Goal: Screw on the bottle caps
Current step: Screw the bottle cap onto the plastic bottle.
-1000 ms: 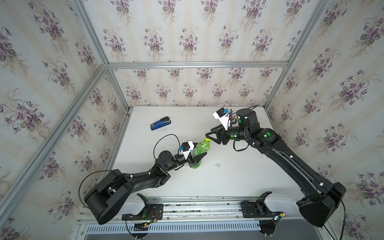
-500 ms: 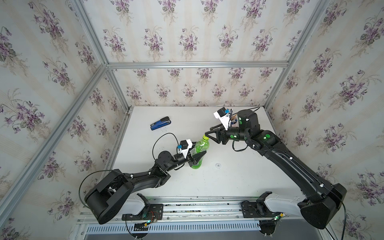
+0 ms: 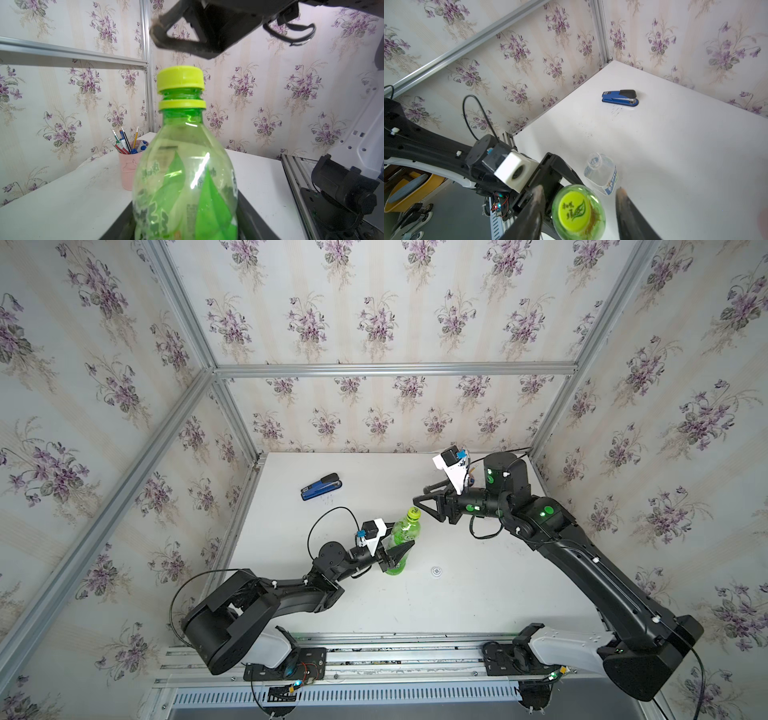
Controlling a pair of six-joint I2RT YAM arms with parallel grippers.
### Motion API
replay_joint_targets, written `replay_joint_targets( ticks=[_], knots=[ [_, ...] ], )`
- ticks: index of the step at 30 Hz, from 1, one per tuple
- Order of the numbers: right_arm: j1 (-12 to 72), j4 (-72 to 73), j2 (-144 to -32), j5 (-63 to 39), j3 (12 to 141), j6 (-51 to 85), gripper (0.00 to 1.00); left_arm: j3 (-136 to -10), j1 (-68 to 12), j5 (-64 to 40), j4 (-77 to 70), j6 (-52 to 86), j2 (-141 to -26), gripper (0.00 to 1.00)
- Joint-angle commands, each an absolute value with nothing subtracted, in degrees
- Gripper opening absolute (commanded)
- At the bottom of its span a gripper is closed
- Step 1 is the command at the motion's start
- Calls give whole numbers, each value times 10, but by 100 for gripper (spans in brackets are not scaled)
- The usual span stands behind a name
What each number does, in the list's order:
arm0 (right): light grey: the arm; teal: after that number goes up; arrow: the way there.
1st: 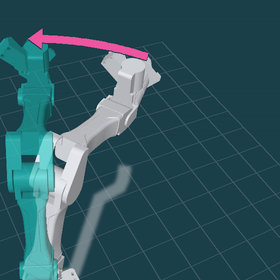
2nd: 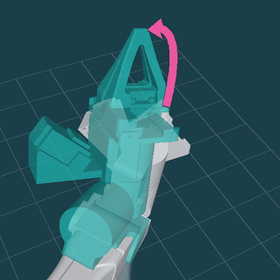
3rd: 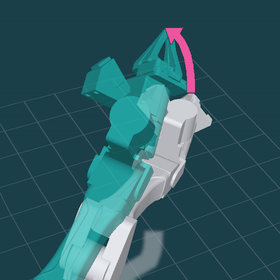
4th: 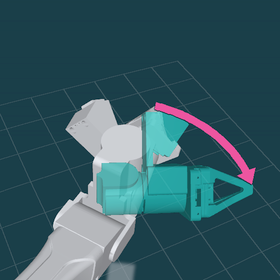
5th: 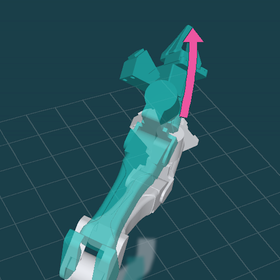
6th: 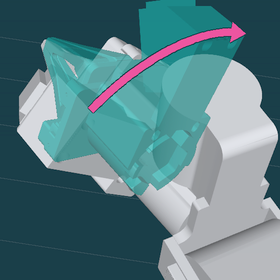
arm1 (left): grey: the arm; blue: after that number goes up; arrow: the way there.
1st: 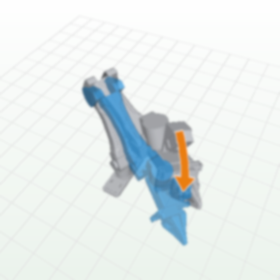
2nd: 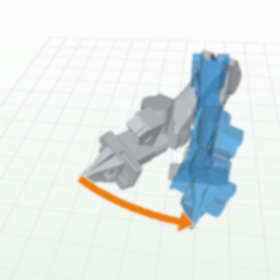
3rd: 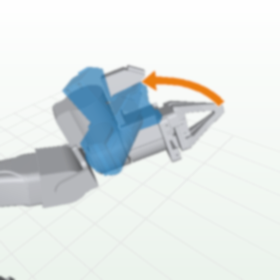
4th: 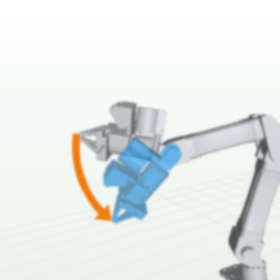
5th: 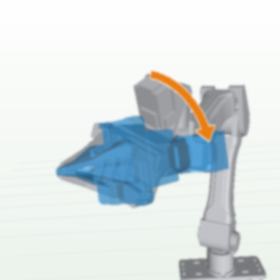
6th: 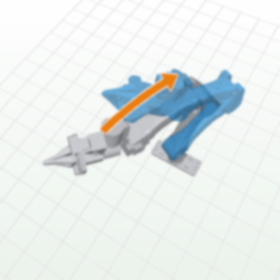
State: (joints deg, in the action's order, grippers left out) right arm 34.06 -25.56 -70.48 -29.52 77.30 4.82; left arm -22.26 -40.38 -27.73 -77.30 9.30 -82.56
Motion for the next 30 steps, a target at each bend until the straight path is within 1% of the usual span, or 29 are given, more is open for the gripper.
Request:
replay_joint_targets(
  ticks=[1,3,6,8,11,14,24,30],
  knots=[
    [338,-226,-704,-322,758,73,50,-227,-403,-296,-808,83,-823,61],
    [331,-207,-709,-358,748,98,43,-227,-403,-300,-802,79,-817,61],
    [327,-186,-715,-397,734,117,41,-224,-403,-302,-806,79,-815,61],
    [326,-180,-717,-402,731,122,39,-225,-403,-305,-806,79,-815,61],
    [323,-168,-716,-412,729,130,32,-224,-403,-307,-806,80,-815,61],
    [323,-166,-718,-413,726,132,29,-224,-403,-305,-806,80,-815,61],
    [323,-184,-717,-387,713,114,27,-223,-403,-303,-814,85,-815,61],
    [323,-188,-724,-400,711,116,26,-222,-403,-301,-813,87,-796,61]
  ],
)
